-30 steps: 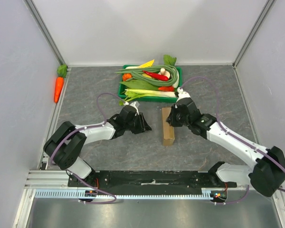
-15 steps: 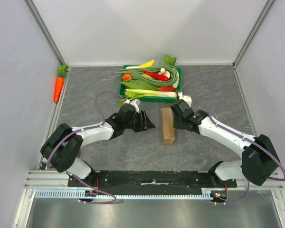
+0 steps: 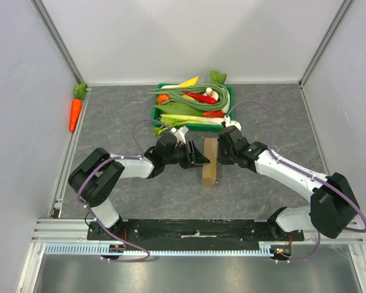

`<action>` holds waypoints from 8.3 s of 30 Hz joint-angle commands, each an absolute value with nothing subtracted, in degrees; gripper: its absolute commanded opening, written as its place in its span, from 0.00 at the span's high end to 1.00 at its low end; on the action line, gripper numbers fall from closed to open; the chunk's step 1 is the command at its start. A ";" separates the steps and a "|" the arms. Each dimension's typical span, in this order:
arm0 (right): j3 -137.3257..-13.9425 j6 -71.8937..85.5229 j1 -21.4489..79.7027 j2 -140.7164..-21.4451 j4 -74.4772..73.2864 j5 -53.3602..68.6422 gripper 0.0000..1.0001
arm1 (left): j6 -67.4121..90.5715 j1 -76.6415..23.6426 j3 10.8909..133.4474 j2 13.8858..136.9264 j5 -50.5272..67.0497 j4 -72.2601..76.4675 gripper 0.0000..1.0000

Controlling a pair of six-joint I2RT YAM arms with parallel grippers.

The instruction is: Unpack the express box

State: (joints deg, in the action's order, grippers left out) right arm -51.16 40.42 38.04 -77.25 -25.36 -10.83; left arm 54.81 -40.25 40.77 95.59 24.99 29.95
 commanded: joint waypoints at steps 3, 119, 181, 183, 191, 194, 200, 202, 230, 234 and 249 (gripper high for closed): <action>-52.73 39.55 38.06 -76.64 -20.57 -6.42 0.83 | 57.40 -40.25 41.93 97.39 25.06 29.89 0.59; -48.51 29.44 38.06 -84.90 -23.38 -7.82 0.57 | 44.03 -44.47 43.24 86.31 -0.53 -4.05 0.60; -53.35 26.89 41.92 -74.88 -25.85 -2.90 0.14 | 51.59 -43.15 51.50 81.31 8.35 -14.13 0.98; -53.70 28.03 41.92 -75.32 -25.14 -2.90 0.13 | 51.68 -43.07 51.42 79.47 8.61 -14.50 0.98; -54.41 29.97 42.10 -76.55 -24.08 -5.00 0.12 | 51.68 -43.07 51.50 75.06 7.65 -18.19 0.98; -53.26 30.23 42.10 -76.73 -24.17 -6.24 0.16 | 51.07 -43.07 51.77 73.66 5.89 -20.20 0.98; -49.49 31.11 42.10 -75.06 -24.52 -7.21 0.24 | 49.75 -43.15 51.59 72.33 2.73 -22.76 0.98; -48.17 31.64 42.01 -74.27 -24.52 -7.21 0.25 | 49.48 -43.15 51.51 72.07 2.72 -23.29 0.98; -53.09 30.76 42.10 -64.24 -27.52 -5.01 0.14 | 45.09 -43.07 60.47 66.27 1.23 -34.54 0.98; -50.54 30.59 42.10 -67.14 -24.44 -3.96 0.19 | 44.82 -42.98 61.87 66.71 0.09 -36.91 0.98; -43.68 34.28 42.10 -70.67 -22.59 -9.93 0.45 | 45.97 -43.07 60.47 64.87 -1.84 -39.64 0.98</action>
